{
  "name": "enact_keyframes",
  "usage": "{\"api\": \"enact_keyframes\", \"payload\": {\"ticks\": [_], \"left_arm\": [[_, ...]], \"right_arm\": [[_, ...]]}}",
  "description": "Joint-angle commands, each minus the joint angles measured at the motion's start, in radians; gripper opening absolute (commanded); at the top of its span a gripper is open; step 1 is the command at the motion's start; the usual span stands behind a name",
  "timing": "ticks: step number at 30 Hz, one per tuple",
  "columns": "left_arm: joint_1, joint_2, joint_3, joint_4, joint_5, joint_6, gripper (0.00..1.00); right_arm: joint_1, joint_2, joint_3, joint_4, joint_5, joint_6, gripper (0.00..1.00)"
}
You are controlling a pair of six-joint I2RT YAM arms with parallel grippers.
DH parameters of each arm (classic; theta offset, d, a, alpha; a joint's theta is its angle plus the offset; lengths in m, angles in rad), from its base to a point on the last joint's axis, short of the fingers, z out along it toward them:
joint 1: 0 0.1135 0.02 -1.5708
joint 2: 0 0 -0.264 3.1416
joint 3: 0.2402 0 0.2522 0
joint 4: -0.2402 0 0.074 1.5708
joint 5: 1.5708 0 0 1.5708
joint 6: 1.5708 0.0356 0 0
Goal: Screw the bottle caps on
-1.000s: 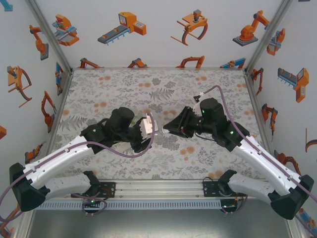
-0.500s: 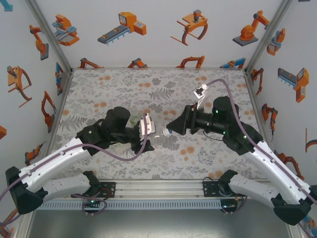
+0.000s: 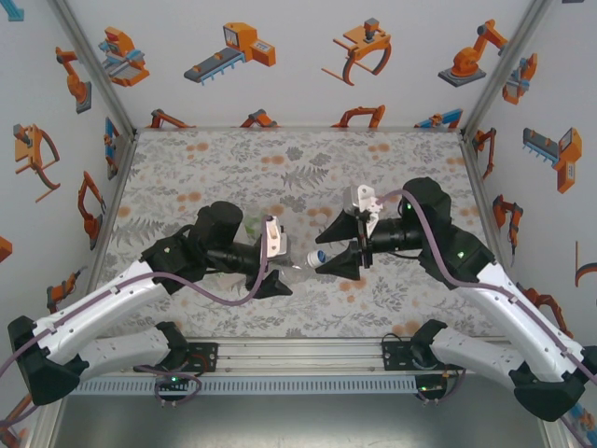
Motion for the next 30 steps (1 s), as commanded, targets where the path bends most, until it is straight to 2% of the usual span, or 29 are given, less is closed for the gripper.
{"api": "enact_keyframes", "payload": {"ticks": [1, 13, 30], "left_arm": [[-0.002, -0.003, 0.009, 0.017, 0.050, -0.023, 0.00], [-0.002, -0.018, 0.006, 0.005, 0.051, -0.023, 0.00], [-0.003, -0.016, 0.009, 0.007, 0.055, -0.019, 0.00]], "right_arm": [[0.004, -0.021, 0.026, 0.007, -0.088, -0.156, 0.59], [0.004, -0.006, 0.010, -0.003, -0.091, -0.174, 0.48], [0.004, 0.002, -0.014, -0.008, -0.096, -0.173, 0.43]]}}
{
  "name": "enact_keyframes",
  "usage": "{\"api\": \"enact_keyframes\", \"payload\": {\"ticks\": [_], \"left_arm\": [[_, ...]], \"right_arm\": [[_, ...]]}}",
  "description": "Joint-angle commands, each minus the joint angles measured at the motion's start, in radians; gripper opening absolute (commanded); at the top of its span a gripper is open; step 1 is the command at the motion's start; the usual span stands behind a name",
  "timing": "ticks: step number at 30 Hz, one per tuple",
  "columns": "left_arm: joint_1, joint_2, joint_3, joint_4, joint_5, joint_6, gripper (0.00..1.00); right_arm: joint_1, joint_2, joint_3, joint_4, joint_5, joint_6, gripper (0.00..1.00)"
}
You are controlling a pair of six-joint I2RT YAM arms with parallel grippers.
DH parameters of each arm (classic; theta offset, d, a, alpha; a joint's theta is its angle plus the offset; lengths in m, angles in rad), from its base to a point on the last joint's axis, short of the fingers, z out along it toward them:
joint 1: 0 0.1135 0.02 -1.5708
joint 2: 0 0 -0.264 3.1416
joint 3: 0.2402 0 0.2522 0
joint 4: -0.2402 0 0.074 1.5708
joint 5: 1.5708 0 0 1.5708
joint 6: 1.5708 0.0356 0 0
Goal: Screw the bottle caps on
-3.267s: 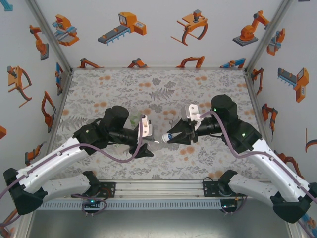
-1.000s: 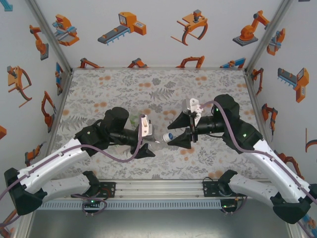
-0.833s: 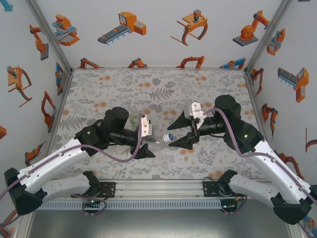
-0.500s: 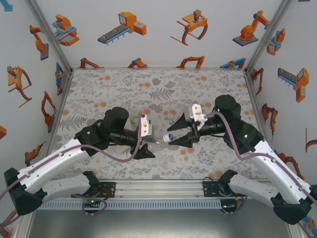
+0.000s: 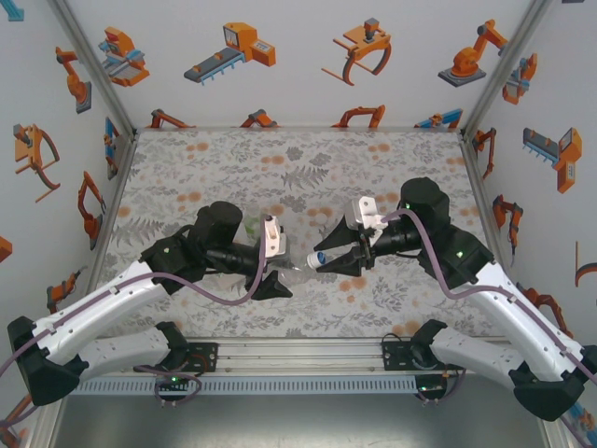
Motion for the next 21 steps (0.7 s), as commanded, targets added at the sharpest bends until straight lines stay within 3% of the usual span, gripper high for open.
{"api": "enact_keyframes", "payload": {"ticks": [1, 10, 21], "left_arm": [[-0.003, -0.014, 0.008, 0.008, 0.033, -0.004, 0.00], [-0.004, -0.013, 0.013, 0.009, 0.034, -0.003, 0.00], [-0.003, -0.012, 0.021, 0.010, 0.034, 0.002, 0.00]], "right_arm": [[0.004, -0.003, -0.012, -0.002, -0.020, -0.019, 0.43], [0.004, 0.002, -0.010, -0.006, -0.025, -0.020, 0.39], [0.004, 0.005, -0.017, -0.017, -0.022, -0.016, 0.43]]}}
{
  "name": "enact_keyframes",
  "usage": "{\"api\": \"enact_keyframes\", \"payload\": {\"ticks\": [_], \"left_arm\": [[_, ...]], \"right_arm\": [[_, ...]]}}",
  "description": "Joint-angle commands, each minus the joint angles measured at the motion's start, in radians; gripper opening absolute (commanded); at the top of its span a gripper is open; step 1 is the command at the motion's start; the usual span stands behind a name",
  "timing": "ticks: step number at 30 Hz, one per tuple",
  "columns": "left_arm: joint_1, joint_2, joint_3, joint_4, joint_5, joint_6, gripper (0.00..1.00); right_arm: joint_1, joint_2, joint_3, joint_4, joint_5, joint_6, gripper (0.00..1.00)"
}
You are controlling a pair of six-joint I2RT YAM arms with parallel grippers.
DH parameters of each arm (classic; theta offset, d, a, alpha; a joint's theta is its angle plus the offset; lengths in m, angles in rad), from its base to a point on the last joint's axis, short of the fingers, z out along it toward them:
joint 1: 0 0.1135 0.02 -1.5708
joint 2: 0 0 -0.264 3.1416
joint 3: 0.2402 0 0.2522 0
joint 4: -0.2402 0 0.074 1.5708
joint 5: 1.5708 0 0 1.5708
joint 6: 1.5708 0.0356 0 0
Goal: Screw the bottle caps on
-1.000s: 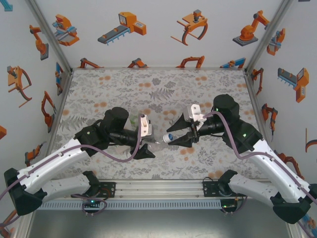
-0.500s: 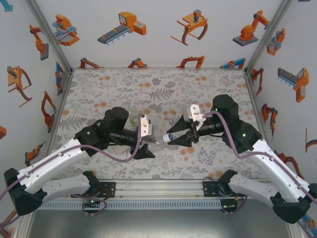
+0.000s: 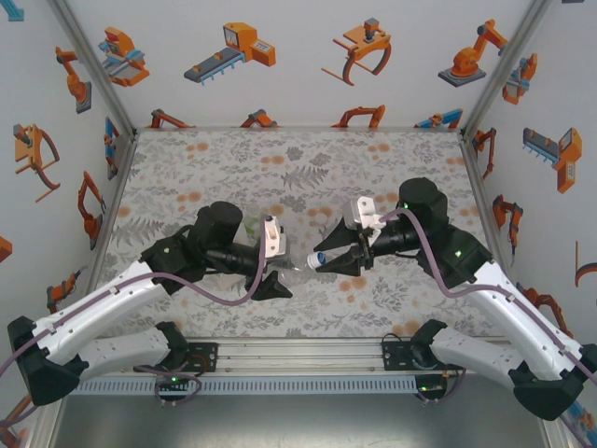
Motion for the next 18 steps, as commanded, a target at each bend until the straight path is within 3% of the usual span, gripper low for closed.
{"api": "enact_keyframes", "payload": {"ticks": [1, 5, 12, 16, 17, 18], "left_arm": [[-0.003, -0.012, 0.021, 0.010, 0.030, 0.002, 0.00], [-0.003, -0.012, 0.025, 0.010, 0.032, 0.002, 0.00], [-0.003, -0.004, 0.026, 0.010, 0.026, 0.006, 0.00], [-0.003, 0.007, 0.027, 0.014, -0.002, 0.000, 0.00], [-0.003, 0.009, 0.029, 0.017, -0.025, -0.005, 0.00], [-0.003, 0.013, 0.029, 0.018, -0.047, -0.009, 0.00]], "right_arm": [[0.004, 0.000, -0.010, -0.015, -0.021, -0.015, 0.43], [0.004, -0.003, -0.011, -0.021, -0.017, -0.015, 0.42], [0.004, -0.010, -0.011, -0.018, -0.021, -0.004, 0.25], [0.004, -0.003, -0.026, 0.037, 0.026, 0.130, 0.06], [0.004, -0.005, -0.043, 0.082, 0.081, 0.215, 0.00], [0.004, -0.010, -0.061, 0.126, 0.144, 0.299, 0.00]]}}
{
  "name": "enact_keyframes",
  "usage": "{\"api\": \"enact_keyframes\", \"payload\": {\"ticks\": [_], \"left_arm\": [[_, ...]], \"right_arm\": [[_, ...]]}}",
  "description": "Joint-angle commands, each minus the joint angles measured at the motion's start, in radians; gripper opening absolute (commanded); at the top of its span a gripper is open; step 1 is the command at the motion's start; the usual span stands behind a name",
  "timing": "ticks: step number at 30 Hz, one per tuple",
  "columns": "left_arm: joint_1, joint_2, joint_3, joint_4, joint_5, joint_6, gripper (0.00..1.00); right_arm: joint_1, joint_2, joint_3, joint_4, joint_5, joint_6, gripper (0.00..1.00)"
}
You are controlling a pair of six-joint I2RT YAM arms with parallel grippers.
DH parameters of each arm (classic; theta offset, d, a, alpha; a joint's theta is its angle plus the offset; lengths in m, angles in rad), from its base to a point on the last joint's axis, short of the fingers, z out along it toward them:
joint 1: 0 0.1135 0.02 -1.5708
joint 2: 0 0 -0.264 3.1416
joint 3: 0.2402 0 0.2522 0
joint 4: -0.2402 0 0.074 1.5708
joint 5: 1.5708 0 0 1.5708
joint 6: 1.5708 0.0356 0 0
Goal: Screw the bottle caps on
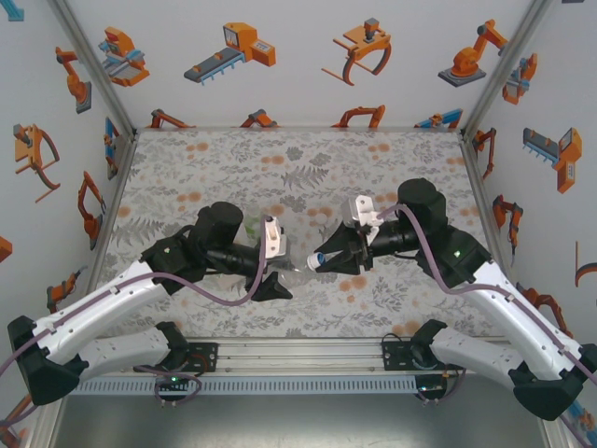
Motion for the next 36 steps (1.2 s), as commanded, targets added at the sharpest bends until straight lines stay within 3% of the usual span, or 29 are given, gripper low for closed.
{"api": "enact_keyframes", "payload": {"ticks": [1, 6, 12, 16, 20, 27, 32, 36], "left_arm": [[-0.002, 0.013, 0.030, 0.021, -0.067, -0.009, 0.00], [-0.002, 0.042, 0.037, 0.026, -0.173, -0.009, 0.00], [-0.002, 0.085, 0.050, 0.040, -0.264, -0.006, 0.00], [-0.002, 0.110, 0.054, 0.069, -0.305, -0.007, 0.00], [-0.002, 0.126, 0.059, 0.085, -0.300, 0.001, 0.00], [-0.002, 0.141, 0.057, 0.114, -0.226, 0.023, 0.00], [-0.001, 0.135, 0.063, 0.090, -0.196, 0.029, 0.00], [-0.002, 0.115, 0.062, 0.062, -0.168, 0.032, 0.00]], "right_arm": [[0.004, -0.015, -0.061, 0.139, 0.182, 0.291, 0.00], [0.004, -0.061, -0.134, 0.207, 0.415, 0.643, 0.00], [0.004, -0.043, -0.039, -0.136, 0.677, 1.043, 0.00], [0.004, -0.018, -0.060, -0.244, 0.693, 1.379, 0.00], [0.004, -0.047, -0.196, -0.015, 0.642, 1.624, 0.00], [0.004, -0.041, -0.108, -0.108, 0.688, 1.457, 0.03], [0.001, -0.086, -0.099, -0.111, 0.759, 1.271, 0.57], [-0.001, -0.147, -0.095, -0.049, 0.750, 1.012, 0.61]]}}
